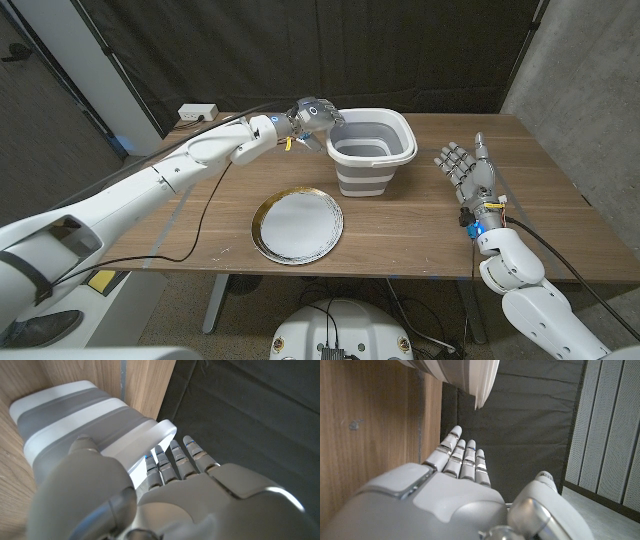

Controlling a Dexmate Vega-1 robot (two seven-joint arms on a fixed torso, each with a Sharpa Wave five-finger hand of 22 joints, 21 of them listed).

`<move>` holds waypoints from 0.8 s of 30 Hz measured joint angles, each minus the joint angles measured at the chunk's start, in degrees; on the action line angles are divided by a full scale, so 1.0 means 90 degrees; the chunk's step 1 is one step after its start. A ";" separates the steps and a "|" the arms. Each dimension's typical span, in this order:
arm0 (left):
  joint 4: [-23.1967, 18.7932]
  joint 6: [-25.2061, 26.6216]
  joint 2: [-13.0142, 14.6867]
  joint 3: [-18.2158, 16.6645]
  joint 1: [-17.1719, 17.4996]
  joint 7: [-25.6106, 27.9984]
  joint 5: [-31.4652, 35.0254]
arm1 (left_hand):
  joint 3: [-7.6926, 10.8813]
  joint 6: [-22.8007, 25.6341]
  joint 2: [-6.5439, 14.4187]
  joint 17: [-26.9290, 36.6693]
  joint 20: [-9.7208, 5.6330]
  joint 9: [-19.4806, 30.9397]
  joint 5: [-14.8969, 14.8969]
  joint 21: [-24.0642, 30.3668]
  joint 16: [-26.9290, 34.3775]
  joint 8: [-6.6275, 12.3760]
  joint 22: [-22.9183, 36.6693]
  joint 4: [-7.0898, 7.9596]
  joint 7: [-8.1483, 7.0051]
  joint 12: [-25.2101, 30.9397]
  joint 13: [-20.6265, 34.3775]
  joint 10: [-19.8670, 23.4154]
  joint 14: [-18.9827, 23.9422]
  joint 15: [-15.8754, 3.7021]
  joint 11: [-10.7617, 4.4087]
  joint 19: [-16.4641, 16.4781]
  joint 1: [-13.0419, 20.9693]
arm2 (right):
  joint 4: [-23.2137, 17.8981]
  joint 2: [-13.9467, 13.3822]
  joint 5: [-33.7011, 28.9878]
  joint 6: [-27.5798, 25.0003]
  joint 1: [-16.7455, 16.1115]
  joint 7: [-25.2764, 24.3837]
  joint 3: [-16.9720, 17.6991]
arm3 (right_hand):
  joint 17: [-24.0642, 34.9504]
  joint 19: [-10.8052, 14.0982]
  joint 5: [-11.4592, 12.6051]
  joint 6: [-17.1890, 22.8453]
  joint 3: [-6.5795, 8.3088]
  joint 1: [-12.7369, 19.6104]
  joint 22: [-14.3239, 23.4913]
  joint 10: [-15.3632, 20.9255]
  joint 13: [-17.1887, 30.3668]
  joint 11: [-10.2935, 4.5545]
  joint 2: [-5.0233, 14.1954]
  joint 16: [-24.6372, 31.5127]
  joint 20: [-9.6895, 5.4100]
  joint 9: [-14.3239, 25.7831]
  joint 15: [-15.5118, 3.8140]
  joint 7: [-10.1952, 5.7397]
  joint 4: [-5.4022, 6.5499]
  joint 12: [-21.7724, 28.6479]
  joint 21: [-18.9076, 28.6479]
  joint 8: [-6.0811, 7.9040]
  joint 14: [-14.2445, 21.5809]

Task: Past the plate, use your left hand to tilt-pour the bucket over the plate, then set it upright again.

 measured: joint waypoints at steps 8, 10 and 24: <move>-0.0116 0.0001 0.0027 -0.0227 0.0062 -0.0021 -0.0375 | -0.0027 0.0000 0.0026 0.0000 0.0000 0.0000 0.0044 0.0000 0.0000 0.0005 0.0000 -0.0027 0.0000 0.0000 0.0000 0.0000 -0.0044 0.0024 0.0000 -0.0070 -0.0025 | 0.0082 -0.0008 0.0066 0.0006 0.0085 0.0099 0.0002 | 0.0000 0.0000 0.0000 0.0025 0.0000 0.0012 0.0000 0.0000 0.0000 0.0000 0.0012 0.0000 0.0000 0.0000 0.0000 -0.0025 0.0000 0.0000 0.0000 0.0000 0.0000; -0.0135 0.0001 0.0035 -0.0262 0.0079 -0.0029 -0.0425 | -0.0026 0.0000 0.0026 0.0000 0.0008 0.0000 0.0045 0.0000 0.0000 0.0027 0.0000 -0.0027 0.0000 0.0000 0.0000 -0.0025 -0.0044 0.0024 -0.0024 -0.0078 -0.0025 | 0.0103 -0.0008 0.0084 0.0007 0.0102 0.0121 0.0000 | 0.0000 0.0000 0.0000 0.0025 0.0000 0.0012 0.0000 0.0000 0.0000 0.0000 0.0012 0.0000 0.0000 0.0000 0.0000 -0.0025 0.0000 0.0000 0.0000 0.0000 0.0000; -0.0213 0.0082 0.0174 -0.0476 0.0306 -0.0099 -0.0778 | -0.0070 -0.0033 0.0027 0.0000 0.0055 -0.0001 0.0092 0.0000 0.0000 0.0037 -0.0001 -0.0036 0.0034 0.0000 -0.0023 -0.0085 -0.0113 0.0024 -0.0032 -0.0124 -0.0026 | 0.0218 -0.0015 0.0158 0.0006 0.0243 0.0221 -0.0090 | 0.0000 0.0000 0.0000 0.0024 0.0000 0.0012 0.0000 0.0000 0.0000 0.0000 0.0012 0.0000 0.0000 0.0000 0.0000 -0.0024 0.0000 0.0000 0.0000 0.0000 0.0000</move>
